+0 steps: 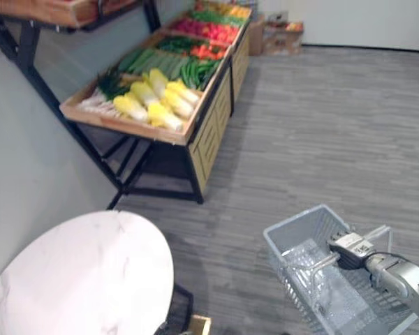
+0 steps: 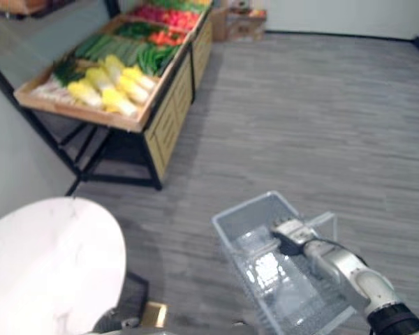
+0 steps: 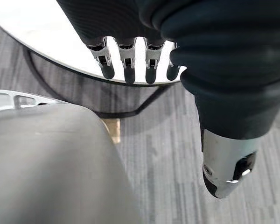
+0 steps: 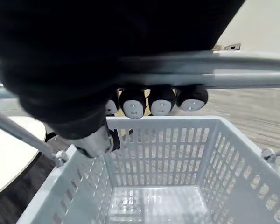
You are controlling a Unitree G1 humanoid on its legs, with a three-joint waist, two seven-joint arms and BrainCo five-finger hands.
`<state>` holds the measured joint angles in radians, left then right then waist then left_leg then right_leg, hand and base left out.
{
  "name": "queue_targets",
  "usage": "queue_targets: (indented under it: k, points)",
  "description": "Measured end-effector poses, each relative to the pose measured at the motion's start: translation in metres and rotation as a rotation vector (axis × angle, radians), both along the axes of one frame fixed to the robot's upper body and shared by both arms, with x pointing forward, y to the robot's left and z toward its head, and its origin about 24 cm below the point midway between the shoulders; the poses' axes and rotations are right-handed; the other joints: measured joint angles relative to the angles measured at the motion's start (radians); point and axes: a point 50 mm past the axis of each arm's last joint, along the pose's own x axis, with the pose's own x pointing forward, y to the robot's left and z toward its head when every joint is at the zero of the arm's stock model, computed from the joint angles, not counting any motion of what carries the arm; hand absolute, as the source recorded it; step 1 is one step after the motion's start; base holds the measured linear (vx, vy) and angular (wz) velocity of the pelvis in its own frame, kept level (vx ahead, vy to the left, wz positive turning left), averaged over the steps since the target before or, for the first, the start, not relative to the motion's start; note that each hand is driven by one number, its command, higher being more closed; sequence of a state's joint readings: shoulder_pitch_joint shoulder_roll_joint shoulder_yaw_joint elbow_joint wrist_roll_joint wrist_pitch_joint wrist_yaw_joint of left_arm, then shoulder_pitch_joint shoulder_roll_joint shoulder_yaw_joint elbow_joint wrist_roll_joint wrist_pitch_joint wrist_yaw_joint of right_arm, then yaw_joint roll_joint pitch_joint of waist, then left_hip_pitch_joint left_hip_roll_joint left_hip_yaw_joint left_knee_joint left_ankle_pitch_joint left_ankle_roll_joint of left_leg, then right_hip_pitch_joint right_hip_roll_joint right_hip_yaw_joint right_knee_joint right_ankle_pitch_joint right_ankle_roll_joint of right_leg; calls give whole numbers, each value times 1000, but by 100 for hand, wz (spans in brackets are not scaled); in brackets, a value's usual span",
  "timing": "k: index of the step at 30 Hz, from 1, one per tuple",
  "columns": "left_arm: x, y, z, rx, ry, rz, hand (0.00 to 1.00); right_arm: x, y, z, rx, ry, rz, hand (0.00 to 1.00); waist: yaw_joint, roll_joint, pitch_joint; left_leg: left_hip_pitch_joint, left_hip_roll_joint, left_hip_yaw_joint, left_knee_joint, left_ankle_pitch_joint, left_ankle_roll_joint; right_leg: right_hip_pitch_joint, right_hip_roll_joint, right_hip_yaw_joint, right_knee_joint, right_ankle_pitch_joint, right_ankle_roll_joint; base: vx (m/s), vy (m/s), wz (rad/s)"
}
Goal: Pick vegetable in the basket
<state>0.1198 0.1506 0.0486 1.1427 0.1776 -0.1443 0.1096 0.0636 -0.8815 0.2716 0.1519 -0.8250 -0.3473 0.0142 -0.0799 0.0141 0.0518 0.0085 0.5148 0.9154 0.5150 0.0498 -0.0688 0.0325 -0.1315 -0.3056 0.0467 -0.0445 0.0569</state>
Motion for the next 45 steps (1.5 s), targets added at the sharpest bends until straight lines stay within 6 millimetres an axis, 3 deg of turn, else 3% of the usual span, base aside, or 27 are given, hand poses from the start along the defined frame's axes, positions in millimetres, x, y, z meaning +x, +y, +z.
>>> queue_targets:
  k: [1,2,3,4,6,8,9,10,12,14,15,18,20,25,28,30,32,33,34,36,37,40,42,43,44,45]
  points:
    - [0,0,0,1,0,0,0,1,0,0,4,-7,-5,100,1,-1,1,-21,-19,-81,12,-19,-16,0,-3,20,1,-2,-4,-105,-114,-57]
    - [0,1,0,4,-4,3,0,2,3,-1,19,-18,-14,100,9,-11,7,-54,-106,-276,6,-90,-40,-4,-17,67,7,-6,-12,-88,-44,-65]
    - [-1,1,0,5,-5,7,0,4,6,-1,27,-21,-12,100,16,-17,11,-61,-153,-366,-9,-120,-45,-5,-22,92,8,-14,-25,-63,6,-133]
    - [-12,2,-1,2,20,22,0,9,13,1,35,-34,12,100,38,-21,13,-55,-256,-528,-65,-174,-50,-13,-18,172,7,-14,-30,-38,31,-127]
    - [-21,1,-2,-4,31,36,0,13,16,2,39,-47,28,100,53,-19,16,-42,-320,-617,-171,-179,-44,-24,1,244,12,-15,-29,-45,81,-133]
    - [-21,-3,-3,-15,26,37,0,15,18,4,38,-54,42,100,61,0,28,-30,-346,-645,-292,-126,-27,-36,29,274,26,-17,-20,-51,139,-107]
    - [-21,-1,-3,-11,29,38,0,14,21,1,42,-45,51,100,58,2,32,-11,-353,-648,-333,-146,-15,-45,30,288,23,-10,-8,-6,150,-69]
    - [-18,0,-2,-8,20,35,0,13,21,2,38,-42,58,100,55,10,31,-6,-360,-656,-356,-154,-26,-52,26,286,16,-2,3,34,130,-32]
    - [3,2,2,-2,-30,21,0,13,17,2,24,-39,50,100,57,-2,77,-15,-391,-665,-399,-166,-17,-66,2,281,-14,27,42,16,133,4]
    - [7,1,2,-3,-40,19,0,13,15,1,19,-35,44,100,58,-4,94,-24,-415,-673,-401,-166,-16,-60,-18,282,-48,66,57,-14,131,15]
    - [5,-2,1,-12,-37,19,0,14,15,2,18,-38,45,100,61,9,107,-24,-427,-682,-395,-167,-14,-58,-26,286,-63,72,62,-1,105,1]
    - [-3,-9,-1,-31,-22,38,0,17,14,2,12,-36,44,100,87,34,115,-28,-434,-703,-369,-178,4,-64,-23,317,-71,79,65,57,43,-29]
    - [-2,-9,-1,-31,-24,36,0,19,11,1,7,-35,31,100,85,42,115,-29,-431,-740,-369,-192,21,-68,-11,331,-89,83,66,80,-20,-32]
    - [7,-9,1,-22,-41,-10,0,18,4,-4,1,-18,-12,100,82,19,116,-40,-433,-763,-373,-219,42,-122,-1,373,-53,72,66,68,4,-27]
    - [8,-6,2,-9,-42,-36,0,17,1,-8,38,-27,-79,100,83,2,120,-3,-455,-762,-383,-252,65,-227,-3,388,192,-6,75,68,49,-28]
    - [8,-4,2,1,-37,-60,0,17,2,-8,68,-42,-109,100,76,-7,125,20,-457,-764,-387,-274,82,-323,-5,375,426,-8,70,11,46,-14]
    - [4,6,4,28,-25,-66,0,8,-3,-17,94,-25,-172,100,53,-47,137,98,-479,-791,-386,-310,103,-353,-36,363,629,22,37,88,68,28]
    - [2,8,4,34,-22,-67,0,5,-3,-19,106,-23,-190,100,52,-52,134,113,-477,-793,-390,-316,111,-381,-43,351,686,55,36,115,75,14]
    - [3,11,5,40,-23,-68,0,5,-2,-20,112,-24,-193,100,51,-43,133,119,-476,-793,-390,-319,117,-401,-47,330,709,43,30,126,73,-2]
    - [3,13,5,45,-23,-59,0,3,-2,-26,109,-24,-206,100,48,-57,134,126,-449,-804,-389,-322,123,-418,-25,242,557,-19,-16,216,48,6]
    - [3,14,5,45,-24,-59,0,3,-3,-26,110,-23,-212,100,46,-56,134,127,-442,-812,-392,-321,122,-418,-17,228,499,-18,-16,263,-8,28]
    - [7,10,5,34,-34,-57,0,5,-10,-21,113,-53,-241,100,20,-39,144,147,-425,-851,-413,-318,115,-418,-1,255,222,17,26,334,-116,49]
    - [9,9,5,32,-40,-59,0,4,-16,-18,113,-65,-270,100,3,-41,145,196,-421,-894,-427,-325,82,-413,-29,318,59,58,45,581,-305,61]
    - [9,10,6,34,-41,-59,0,3,-17,-18,113,-66,-277,100,2,-42,144,211,-421,-905,-427,-332,70,-412,-41,325,38,60,47,512,-330,64]
    - [10,13,6,44,-43,-57,0,-2,-21,-21,114,-59,-302,100,2,-55,140,244,-421,-926,-423,-356,35,-410,-60,333,46,93,63,495,-386,59]
    - [13,10,6,36,-52,-52,0,-6,-24,-26,119,-50,-349,100,3,-37,141,249,-390,-954,-398,-365,18,-428,-48,311,143,159,96,500,-425,63]
